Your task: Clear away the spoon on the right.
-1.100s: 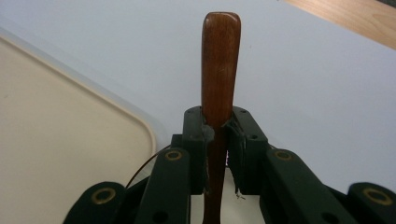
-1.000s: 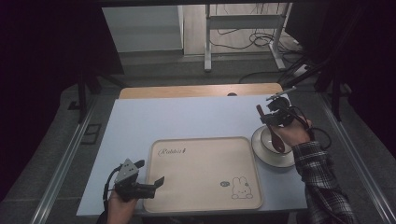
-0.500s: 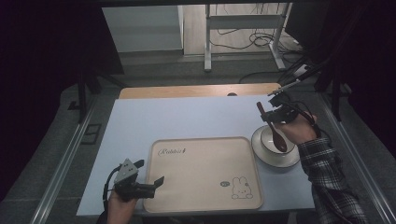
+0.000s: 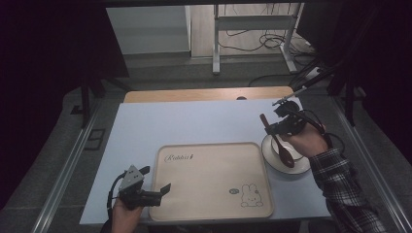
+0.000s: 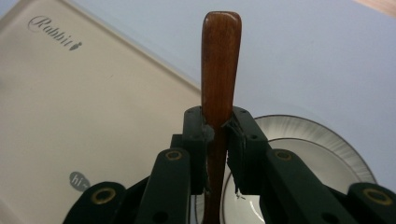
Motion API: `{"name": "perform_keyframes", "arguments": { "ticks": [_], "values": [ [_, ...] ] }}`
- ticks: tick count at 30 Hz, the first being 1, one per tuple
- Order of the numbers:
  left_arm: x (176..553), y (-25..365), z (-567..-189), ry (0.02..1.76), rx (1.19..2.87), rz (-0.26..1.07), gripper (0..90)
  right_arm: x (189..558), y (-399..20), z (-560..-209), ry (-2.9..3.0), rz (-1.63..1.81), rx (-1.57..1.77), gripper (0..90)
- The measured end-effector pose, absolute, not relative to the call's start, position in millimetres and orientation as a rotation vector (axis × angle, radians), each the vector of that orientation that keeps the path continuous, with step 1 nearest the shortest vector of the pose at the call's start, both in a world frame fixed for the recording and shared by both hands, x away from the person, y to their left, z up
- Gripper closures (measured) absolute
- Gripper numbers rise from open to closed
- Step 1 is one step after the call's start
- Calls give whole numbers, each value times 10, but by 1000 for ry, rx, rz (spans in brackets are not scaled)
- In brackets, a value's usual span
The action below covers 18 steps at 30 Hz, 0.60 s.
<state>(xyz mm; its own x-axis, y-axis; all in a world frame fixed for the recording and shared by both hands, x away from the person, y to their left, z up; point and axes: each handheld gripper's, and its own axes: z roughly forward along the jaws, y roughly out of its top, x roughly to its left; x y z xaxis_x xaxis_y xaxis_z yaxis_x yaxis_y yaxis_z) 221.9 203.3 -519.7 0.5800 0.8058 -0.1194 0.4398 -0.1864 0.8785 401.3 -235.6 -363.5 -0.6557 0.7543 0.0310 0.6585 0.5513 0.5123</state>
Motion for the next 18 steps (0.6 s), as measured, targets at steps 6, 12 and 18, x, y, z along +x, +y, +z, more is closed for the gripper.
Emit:
{"name": "perform_keyframes", "arguments": {
  "ticks": [6, 12, 18],
  "values": [
    [2218, 2035, -5197, 1017, 1818, 462, 1, 3939, -2258, -3679, 2632, 728, 1193, 779],
    [2217, 2037, -5196, 1017, 1816, 461, 1, 3878, -2164, -3749, 2670, 714, 1193, 779],
    [2217, 2038, -5195, 1017, 1815, 462, 1, 3831, -2088, -3839, 2706, 695, 1195, 779]
  ]
}}
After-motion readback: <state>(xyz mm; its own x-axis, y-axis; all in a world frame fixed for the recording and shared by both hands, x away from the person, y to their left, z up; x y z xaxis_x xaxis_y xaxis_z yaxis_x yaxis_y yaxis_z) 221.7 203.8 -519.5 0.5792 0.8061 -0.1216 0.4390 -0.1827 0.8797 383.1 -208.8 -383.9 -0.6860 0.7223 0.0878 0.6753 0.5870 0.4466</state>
